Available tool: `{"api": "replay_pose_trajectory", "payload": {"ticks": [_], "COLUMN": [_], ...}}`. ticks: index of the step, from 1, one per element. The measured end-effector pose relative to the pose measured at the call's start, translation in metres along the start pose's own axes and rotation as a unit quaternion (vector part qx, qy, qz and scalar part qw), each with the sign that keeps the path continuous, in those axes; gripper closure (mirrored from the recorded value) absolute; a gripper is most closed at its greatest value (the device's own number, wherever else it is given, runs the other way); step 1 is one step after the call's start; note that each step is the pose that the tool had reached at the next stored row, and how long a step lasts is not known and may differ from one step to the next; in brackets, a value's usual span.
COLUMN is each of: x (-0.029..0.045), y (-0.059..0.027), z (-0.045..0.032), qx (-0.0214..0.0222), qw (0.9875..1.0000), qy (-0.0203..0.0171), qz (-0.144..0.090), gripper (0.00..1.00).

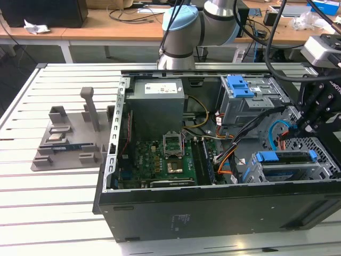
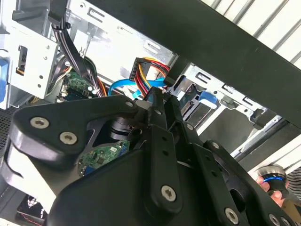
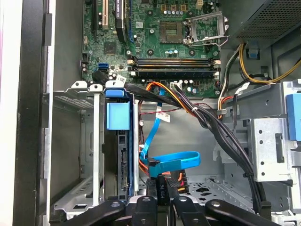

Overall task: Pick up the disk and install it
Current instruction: 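Insert the first disk wire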

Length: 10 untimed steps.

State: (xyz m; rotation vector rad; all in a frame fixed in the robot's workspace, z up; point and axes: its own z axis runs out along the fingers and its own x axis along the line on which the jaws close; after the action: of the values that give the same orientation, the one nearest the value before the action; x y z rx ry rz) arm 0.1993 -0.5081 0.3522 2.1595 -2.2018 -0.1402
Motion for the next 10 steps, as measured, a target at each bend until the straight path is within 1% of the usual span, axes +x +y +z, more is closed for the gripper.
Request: {"api": "replay_pose_trajectory", "payload": {"ticks": [4, 7, 10], "x": [0.0001, 0.0077, 0.0206], "y": [0.0000, 0.0001, 0.0021], "z": [0.0000, -0.0002, 0.0001], "qx": [0.0000, 0.0000, 0.0000], "qw": [1.0000, 1.0000, 1.0000], "qy": [0.0000, 0.0000, -0.0001], "qz": [0.000, 0.000, 0.000], "gripper": [0.80, 0.80, 0.80]}}
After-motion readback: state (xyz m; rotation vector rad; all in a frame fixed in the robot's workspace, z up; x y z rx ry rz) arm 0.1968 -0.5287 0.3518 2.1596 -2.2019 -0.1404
